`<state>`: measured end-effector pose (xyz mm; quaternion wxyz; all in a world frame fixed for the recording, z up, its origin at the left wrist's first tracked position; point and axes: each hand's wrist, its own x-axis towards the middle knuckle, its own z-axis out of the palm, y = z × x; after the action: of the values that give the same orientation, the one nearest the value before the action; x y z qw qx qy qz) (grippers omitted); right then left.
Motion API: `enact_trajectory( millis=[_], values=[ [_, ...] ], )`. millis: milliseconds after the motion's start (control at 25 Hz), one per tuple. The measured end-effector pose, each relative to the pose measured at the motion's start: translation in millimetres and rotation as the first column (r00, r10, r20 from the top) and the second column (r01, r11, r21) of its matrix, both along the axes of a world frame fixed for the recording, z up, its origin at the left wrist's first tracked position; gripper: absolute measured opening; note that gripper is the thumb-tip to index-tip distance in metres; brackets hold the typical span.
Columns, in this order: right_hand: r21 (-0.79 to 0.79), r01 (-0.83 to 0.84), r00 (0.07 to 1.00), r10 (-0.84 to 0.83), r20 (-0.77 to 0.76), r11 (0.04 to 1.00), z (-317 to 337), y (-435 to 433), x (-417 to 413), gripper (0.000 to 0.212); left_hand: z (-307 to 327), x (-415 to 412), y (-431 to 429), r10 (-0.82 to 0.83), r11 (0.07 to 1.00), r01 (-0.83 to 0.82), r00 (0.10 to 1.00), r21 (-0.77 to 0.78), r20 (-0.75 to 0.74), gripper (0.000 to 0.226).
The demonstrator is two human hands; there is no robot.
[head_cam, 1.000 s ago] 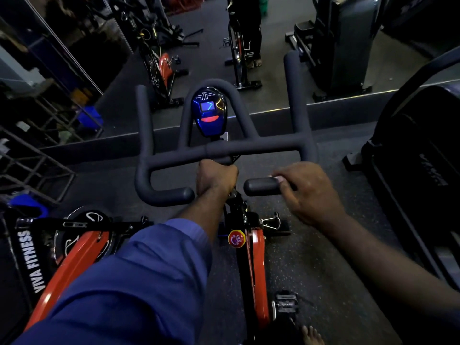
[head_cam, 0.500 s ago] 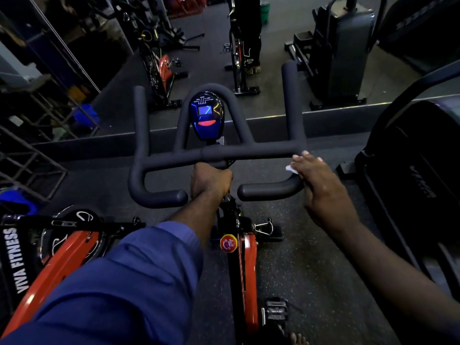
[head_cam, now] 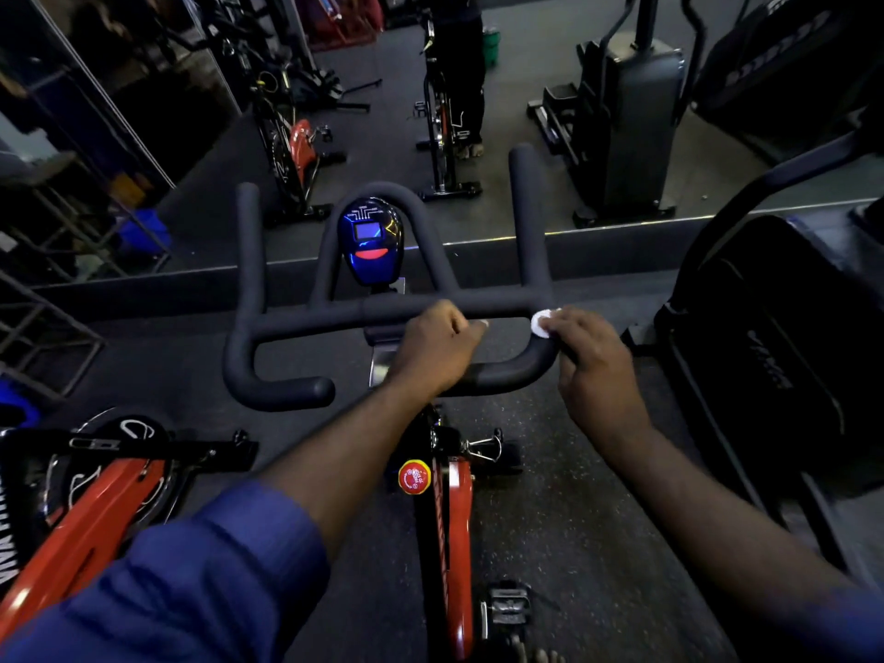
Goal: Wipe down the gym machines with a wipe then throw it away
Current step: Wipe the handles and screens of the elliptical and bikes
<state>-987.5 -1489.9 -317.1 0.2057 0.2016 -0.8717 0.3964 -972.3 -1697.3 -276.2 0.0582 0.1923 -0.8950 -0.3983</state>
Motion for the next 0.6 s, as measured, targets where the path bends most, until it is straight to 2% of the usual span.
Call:
enact_trajectory(
  millis=[80, 160, 240, 280, 360, 440, 600],
  values=[
    [-0.010, 0.047, 0.998, -0.046, 0.041, 0.999, -9.6, -12.1, 25.5, 0.047, 4.3, -12.4, 8.3, -0.073, 0.996, 0.068, 0.993, 0.062, 0.094, 0.050],
    [0.039, -0.085, 0.996, 0.086, -0.014, 0.996, -16.0, -21.3, 63.5, 0.054, 2.2, -15.9, 12.3, -0.035, 0.997, 0.026, 0.991, 0.068, 0.130, 0.060],
    [0.150, -0.243, 0.958, 0.261, -0.117, 0.958, -14.5, -22.9, 65.0, 0.044, 0.1, -13.1, 10.1, -0.029, 0.998, 0.022, 0.993, 0.063, 0.114, 0.059],
    [0.162, -0.223, 0.961, 0.244, -0.126, 0.961, -9.7, -22.1, 48.1, 0.041, 0.8, -12.2, 9.5, -0.042, 0.998, 0.035, 0.993, 0.060, 0.111, 0.057],
    [0.091, -0.044, 0.996, 0.051, -0.079, 0.995, -1.6, -17.1, 4.6, 0.034, 2.6, -11.8, 11.2, -0.027, 0.994, 0.019, 0.996, 0.103, 0.081, 0.055],
    [0.011, 0.039, 0.999, -0.039, -0.033, 0.999, -4.4, -9.2, -15.6, 0.026, 1.5, -10.8, 12.9, -0.005, 0.985, -0.005, 0.999, 0.174, 0.054, 0.053],
    [-0.204, 0.157, 0.987, -0.148, 0.057, 0.966, -27.5, -35.1, 49.9, 0.024, 0.1, -14.3, 10.8, -0.011, 0.983, 0.000, 0.998, 0.185, 0.059, 0.052]
  ],
)
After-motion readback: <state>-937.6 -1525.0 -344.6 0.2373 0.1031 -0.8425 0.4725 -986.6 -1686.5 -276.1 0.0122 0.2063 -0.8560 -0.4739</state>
